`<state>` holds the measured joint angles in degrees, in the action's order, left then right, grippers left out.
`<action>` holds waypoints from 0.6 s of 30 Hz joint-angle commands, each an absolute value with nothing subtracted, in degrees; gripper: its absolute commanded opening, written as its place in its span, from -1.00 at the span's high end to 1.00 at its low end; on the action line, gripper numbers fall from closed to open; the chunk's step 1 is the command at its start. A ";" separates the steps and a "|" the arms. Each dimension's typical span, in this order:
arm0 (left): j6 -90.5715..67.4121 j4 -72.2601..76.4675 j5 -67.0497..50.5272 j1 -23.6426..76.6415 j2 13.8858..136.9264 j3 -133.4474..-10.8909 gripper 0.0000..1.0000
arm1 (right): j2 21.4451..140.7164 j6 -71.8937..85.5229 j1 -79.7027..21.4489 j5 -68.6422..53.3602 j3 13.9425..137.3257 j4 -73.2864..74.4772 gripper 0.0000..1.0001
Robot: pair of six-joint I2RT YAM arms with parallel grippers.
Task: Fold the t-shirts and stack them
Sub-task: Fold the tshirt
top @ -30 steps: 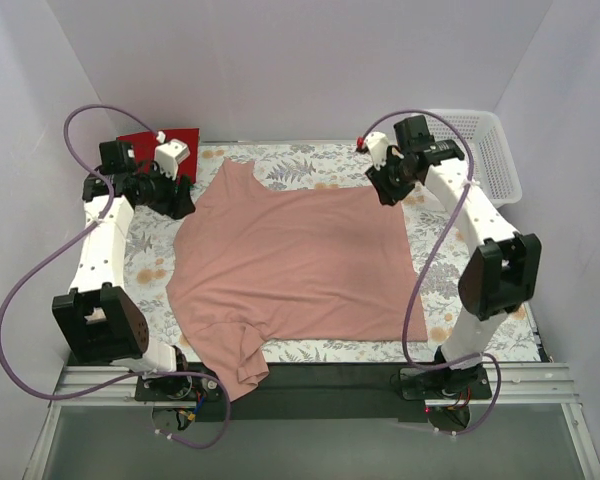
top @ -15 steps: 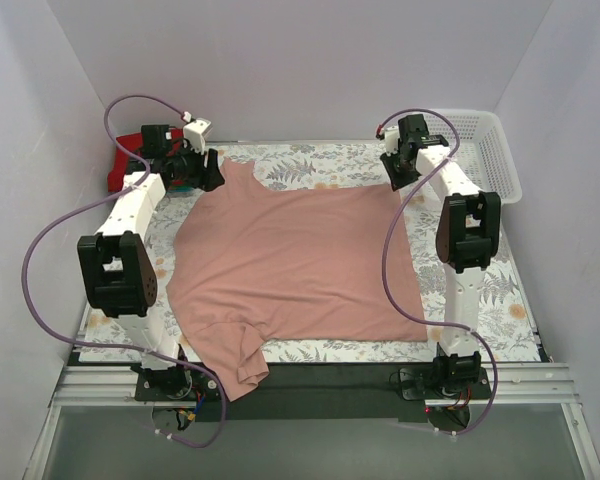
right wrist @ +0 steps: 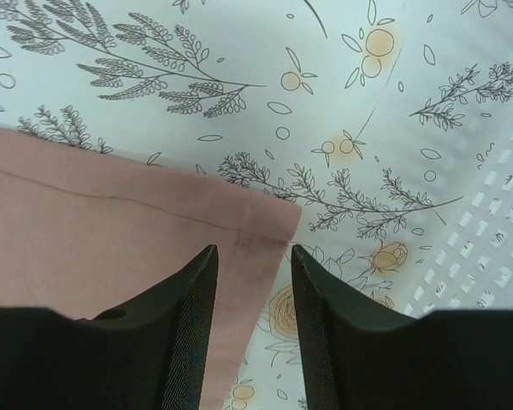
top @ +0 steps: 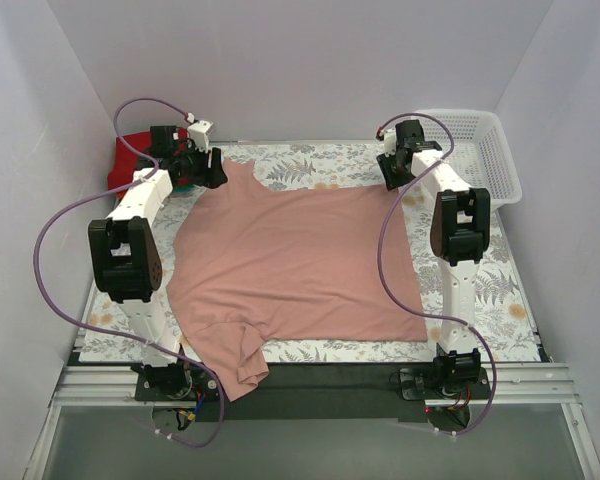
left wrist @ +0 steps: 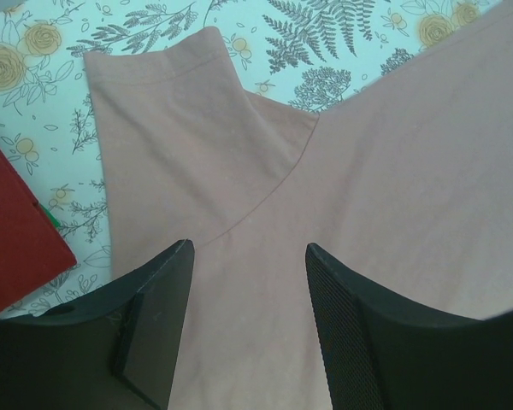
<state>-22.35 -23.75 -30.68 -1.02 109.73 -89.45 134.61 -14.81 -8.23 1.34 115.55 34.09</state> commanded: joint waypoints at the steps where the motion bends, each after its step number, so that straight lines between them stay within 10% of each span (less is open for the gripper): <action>1: -23.90 -20.92 -29.62 -0.79 110.39 -92.19 -0.09 | 136.23 -12.92 -7.38 1.14 118.47 31.55 0.07; 18: -32.34 -20.48 -26.29 -0.79 126.73 -108.61 -0.15 | 140.45 -6.60 -4.13 -7.72 118.83 31.38 0.10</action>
